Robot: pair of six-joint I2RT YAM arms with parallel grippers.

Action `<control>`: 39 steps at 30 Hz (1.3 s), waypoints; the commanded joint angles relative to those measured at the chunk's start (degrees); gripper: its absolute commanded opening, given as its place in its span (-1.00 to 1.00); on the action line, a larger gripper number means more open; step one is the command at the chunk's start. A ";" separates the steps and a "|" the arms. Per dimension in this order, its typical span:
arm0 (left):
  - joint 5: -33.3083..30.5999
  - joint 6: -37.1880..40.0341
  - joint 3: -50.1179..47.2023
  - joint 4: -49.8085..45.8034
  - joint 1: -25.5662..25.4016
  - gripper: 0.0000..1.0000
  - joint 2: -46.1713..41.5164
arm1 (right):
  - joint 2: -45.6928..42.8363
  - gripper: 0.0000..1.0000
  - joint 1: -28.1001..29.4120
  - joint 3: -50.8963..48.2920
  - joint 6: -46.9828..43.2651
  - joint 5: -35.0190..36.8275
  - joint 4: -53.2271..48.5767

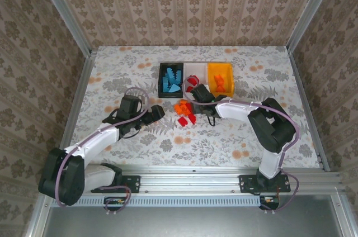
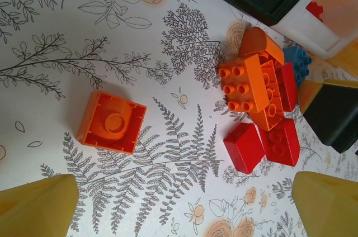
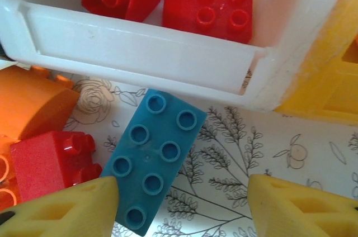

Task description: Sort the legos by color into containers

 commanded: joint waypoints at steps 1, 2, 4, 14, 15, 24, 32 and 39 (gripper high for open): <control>-0.52 1.68 0.95 -0.71 -0.41 1.00 -0.64 | 1.45 0.29 -0.01 1.14 1.66 -2.44 0.25; -0.52 1.69 0.95 -0.79 -0.45 1.00 -0.72 | 2.04 0.28 -0.06 1.63 1.75 -1.75 -0.38; -0.42 1.77 1.04 -0.88 -0.44 1.00 -0.80 | 2.74 0.25 -0.23 1.83 1.84 -0.18 -1.09; -1.05 2.39 0.00 -0.92 -0.44 0.99 -1.81 | -7.54 0.18 -3.37 -9.67 2.32 4.40 -3.66; -0.94 2.34 0.07 -0.74 -0.41 1.00 -1.59 | -8.71 0.18 -3.40 -10.11 2.15 4.19 -3.94; -0.75 2.18 0.91 -1.30 -0.39 1.00 -1.97 | -9.85 0.24 -3.47 -7.52 0.57 -2.19 -1.66; -2.14 3.07 0.60 -2.70 -0.45 1.00 -2.96 | -1.02 0.22 -3.57 -3.49 1.51 -0.59 -0.70; -2.11 3.62 0.64 -3.52 1.19 1.00 -3.42 | -0.69 -0.23 -3.43 -3.35 1.77 1.53 -1.04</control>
